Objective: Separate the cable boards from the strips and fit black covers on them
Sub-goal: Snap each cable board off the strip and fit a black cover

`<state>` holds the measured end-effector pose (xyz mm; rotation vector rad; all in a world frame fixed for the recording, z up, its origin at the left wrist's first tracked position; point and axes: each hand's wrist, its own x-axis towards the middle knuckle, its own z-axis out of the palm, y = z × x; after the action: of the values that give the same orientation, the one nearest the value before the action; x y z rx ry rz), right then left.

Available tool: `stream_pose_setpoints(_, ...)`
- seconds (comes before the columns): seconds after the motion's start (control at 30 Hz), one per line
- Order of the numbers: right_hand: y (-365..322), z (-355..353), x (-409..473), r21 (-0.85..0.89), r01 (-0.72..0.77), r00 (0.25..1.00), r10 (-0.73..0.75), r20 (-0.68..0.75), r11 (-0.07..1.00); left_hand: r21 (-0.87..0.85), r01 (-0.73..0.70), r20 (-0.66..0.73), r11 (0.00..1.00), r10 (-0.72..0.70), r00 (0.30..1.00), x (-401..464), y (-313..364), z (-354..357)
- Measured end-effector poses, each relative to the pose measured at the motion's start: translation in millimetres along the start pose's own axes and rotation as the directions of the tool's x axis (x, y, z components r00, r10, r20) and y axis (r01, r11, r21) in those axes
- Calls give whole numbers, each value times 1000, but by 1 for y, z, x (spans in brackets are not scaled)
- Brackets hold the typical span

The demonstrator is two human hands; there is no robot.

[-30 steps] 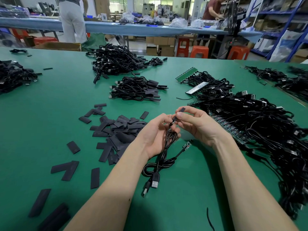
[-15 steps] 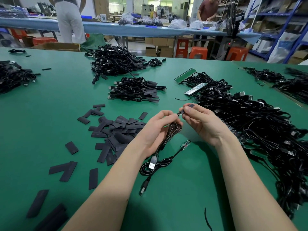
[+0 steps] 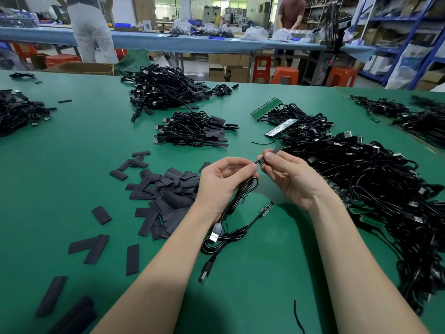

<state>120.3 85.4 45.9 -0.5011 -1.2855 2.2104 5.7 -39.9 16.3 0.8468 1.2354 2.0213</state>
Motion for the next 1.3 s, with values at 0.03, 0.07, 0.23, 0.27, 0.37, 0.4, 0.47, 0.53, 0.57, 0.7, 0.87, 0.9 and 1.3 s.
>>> stream_pose_setpoints(0.03, 0, 0, 0, -3, 0, 1000, 0, 1, 1000, 27, -15, -4, 1000, 15, 1000, 0, -1, 0)
stream_pose_setpoints(0.07, 0, 0, 0, -5, -2, 1000, 2, 6, 1000, 49, -26, -5, 998, 27, 1000, 0, -1, 0)
stream_pose_setpoints(0.23, 3, 3, -1, -26, -13, 999, 14, 49, 1000, 52, -33, 3, 998, 33, 999, 0, -3, -1)
stream_pose_setpoints(0.27, 3, 4, -1, -28, -15, 998, 17, 56, 999, 46, -32, 7, 998, 32, 999, 0, -3, -1)
stream_pose_setpoints(0.37, 4, 5, -2, -19, -19, 998, 20, 65, 1000, 25, -25, 12, 999, 24, 1000, 0, -3, -1)
stream_pose_setpoints(0.4, 3, 6, -2, -15, -19, 998, 19, 66, 1000, 17, -20, 16, 1000, 20, 1000, 0, -2, -2)
stream_pose_setpoints(0.47, 4, 7, -3, -9, -21, 997, 22, 70, 1000, 2, -11, 27, 1000, 11, 1000, 0, -1, -3)
stream_pose_setpoints(0.53, 4, 7, -3, -2, -32, 997, 32, 75, 999, -6, -2, 33, 1000, 2, 999, 0, -1, -3)
stream_pose_setpoints(0.57, 5, 8, -3, 2, -39, 996, 39, 76, 999, -8, 7, 32, 1000, -7, 999, 0, -1, -4)
stream_pose_setpoints(0.7, 6, 6, -2, 5, -60, 995, 60, 82, 998, 5, 43, 17, 999, -43, 999, 1, -3, -5)
stream_pose_setpoints(0.87, 10, 9, 1, 22, -39, 996, 37, 75, 999, -82, 63, 21, 995, -61, 998, 4, -3, -5)
stream_pose_setpoints(0.9, 12, 11, 2, 33, -23, 997, 21, 70, 999, -125, 66, 28, 990, -63, 998, 5, -3, -5)
stream_pose_setpoints(1.3, 17, 16, 4, 20, 132, 991, -132, 22, 991, -242, 86, 53, 966, -76, 996, 4, -2, -2)
